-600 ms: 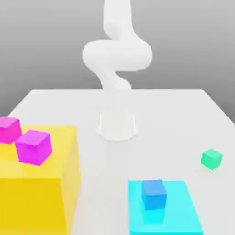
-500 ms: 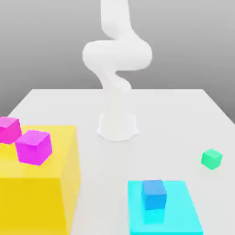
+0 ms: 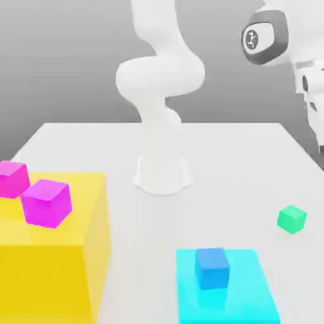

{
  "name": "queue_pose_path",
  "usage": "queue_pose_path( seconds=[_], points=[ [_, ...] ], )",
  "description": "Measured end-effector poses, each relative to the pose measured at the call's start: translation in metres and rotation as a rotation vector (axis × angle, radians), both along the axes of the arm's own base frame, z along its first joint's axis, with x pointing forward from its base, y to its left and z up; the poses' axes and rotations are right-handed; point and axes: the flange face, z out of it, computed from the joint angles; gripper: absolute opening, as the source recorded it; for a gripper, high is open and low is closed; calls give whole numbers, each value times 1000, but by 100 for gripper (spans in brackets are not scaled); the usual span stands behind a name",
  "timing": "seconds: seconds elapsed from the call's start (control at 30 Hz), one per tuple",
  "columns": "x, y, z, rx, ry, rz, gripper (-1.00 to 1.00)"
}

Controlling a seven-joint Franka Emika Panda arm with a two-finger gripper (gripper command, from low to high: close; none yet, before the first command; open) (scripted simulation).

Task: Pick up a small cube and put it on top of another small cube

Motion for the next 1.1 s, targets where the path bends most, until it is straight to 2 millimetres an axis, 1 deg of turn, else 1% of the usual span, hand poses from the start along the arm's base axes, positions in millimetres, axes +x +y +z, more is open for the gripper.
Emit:
queue_pose_path(
  seconds=[0.07, 0.13, 0.23, 0.27, 0.33, 0.47, 0.5, 0.67, 0.7, 0.73, 0.8, 0.93, 0.97, 1.0, 1.03, 1.1],
  points=[
    [-26, 17, -35, -50, 27, 144, 0],
    [-62, 35, -69, -100, 52, 312, 0],
    [-110, 45, -118, -174, 89, 535, 0],
    [-120, 44, -132, -194, 101, 590, 0],
    [-126, 43, -155, -209, 110, 626, 0],
    [-128, 42, -196, -212, 114, 637, 0],
    [-129, 41, -205, -212, 114, 637, -100],
    [-129, 41, -205, -214, 115, 637, -100],
    [-129, 41, -209, -214, 115, 638, -100],
    [-129, 41, -206, -214, 114, 638, -100],
    [-128, 42, -191, -214, 114, 638, -100],
    [-128, 41, -153, -214, 114, 638, -100],
    [-114, 36, -142, -214, 112, 618, -100],
    [-91, 25, -131, -214, 111, 578, -100],
    [-62, 8, -120, -212, 111, 524, -100],
    [-13, -27, -96, -210, 109, 442, -100]
  ],
)
